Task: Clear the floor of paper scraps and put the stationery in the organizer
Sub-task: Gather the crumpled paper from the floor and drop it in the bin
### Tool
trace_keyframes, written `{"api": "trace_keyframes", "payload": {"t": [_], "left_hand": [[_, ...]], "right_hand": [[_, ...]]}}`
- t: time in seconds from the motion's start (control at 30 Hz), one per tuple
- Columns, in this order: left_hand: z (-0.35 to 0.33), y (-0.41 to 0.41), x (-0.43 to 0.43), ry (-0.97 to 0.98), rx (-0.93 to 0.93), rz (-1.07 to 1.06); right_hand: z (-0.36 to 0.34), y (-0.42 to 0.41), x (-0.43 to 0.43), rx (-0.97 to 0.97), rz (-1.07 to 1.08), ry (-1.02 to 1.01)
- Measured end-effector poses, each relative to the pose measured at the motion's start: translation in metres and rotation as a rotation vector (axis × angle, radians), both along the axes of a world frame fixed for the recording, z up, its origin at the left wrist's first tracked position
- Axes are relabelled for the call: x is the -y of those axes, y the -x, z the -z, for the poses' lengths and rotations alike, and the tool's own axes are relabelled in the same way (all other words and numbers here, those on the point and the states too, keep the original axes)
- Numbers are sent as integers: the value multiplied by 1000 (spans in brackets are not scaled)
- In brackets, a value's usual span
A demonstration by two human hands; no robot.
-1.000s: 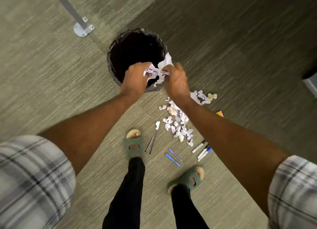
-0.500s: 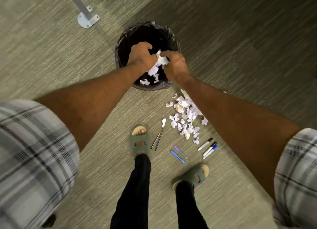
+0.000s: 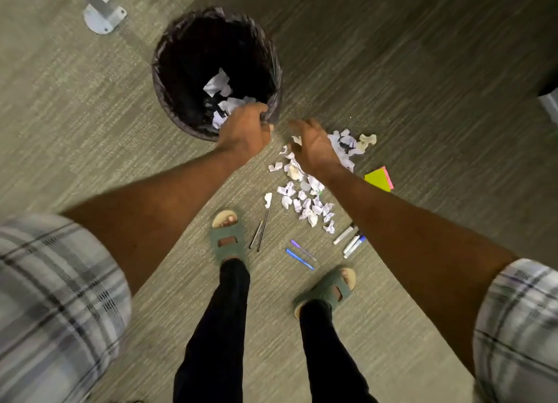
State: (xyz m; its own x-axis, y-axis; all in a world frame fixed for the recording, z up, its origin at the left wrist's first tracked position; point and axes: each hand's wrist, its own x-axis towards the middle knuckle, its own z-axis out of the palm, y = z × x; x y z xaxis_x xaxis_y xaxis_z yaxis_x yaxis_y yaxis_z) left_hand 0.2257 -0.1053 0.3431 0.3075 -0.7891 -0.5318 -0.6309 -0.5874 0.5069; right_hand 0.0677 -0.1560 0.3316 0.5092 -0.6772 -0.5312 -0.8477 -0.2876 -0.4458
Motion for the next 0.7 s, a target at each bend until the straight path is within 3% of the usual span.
{"api": "trace_keyframes", "payload": {"t": [0.3,0.7], "left_hand": [[51,110,-33,-38,72,241],[183,207,-51,-146,58,352]], "right_hand": [[55,127,-40,-107,1,8],[180,234,-59,-149,37,6]]}}
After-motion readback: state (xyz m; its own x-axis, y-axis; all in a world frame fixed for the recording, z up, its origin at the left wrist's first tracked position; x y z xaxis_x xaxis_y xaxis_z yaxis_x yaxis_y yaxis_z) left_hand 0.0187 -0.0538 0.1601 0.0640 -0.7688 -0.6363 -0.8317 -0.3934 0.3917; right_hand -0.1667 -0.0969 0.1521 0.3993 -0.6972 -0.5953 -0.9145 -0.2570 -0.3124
